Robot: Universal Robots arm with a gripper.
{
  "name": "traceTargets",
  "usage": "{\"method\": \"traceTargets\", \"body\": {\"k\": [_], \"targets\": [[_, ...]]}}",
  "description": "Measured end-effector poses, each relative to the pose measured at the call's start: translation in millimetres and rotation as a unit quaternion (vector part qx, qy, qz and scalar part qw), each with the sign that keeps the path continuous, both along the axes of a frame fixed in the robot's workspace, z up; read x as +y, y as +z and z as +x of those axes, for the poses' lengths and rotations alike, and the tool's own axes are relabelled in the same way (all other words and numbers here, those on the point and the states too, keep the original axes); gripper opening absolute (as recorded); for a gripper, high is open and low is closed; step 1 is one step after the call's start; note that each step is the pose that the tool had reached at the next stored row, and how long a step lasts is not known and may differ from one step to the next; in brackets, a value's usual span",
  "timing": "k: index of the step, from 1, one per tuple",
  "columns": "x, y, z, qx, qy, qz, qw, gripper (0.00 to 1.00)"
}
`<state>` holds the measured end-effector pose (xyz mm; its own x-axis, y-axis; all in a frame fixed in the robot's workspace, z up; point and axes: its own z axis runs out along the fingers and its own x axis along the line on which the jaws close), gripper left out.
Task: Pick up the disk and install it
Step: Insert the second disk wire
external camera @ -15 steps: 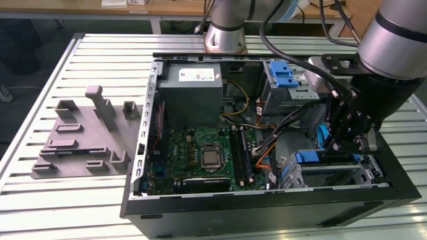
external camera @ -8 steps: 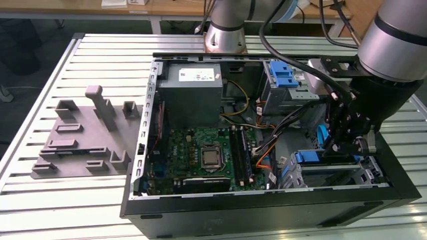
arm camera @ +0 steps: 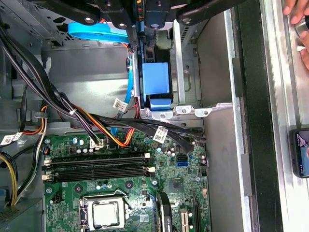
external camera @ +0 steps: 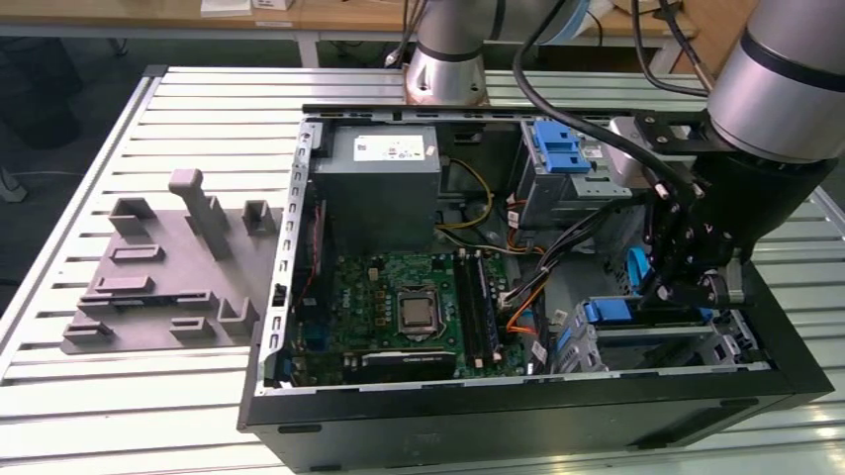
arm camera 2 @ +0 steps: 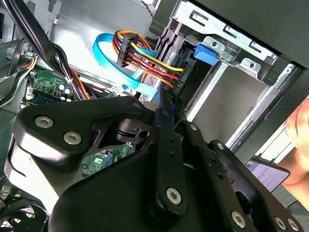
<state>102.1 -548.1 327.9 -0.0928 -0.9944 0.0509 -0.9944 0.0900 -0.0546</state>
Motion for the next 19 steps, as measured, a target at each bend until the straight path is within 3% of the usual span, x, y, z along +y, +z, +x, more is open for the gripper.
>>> {"method": "traceTargets", "body": {"k": [2, 3, 19], "targets": [[0.0, -0.2, 0.0, 0.0000, 0.000, 0.0002, 1.0000, 0.18], [0.0, -0.2, 0.0, 0.0000, 0.000, 0.0002, 1.0000, 0.24], [0.0, 11.4, 0.0, 0.0007, 0.000, 0.0010, 1.0000, 0.24]]}}
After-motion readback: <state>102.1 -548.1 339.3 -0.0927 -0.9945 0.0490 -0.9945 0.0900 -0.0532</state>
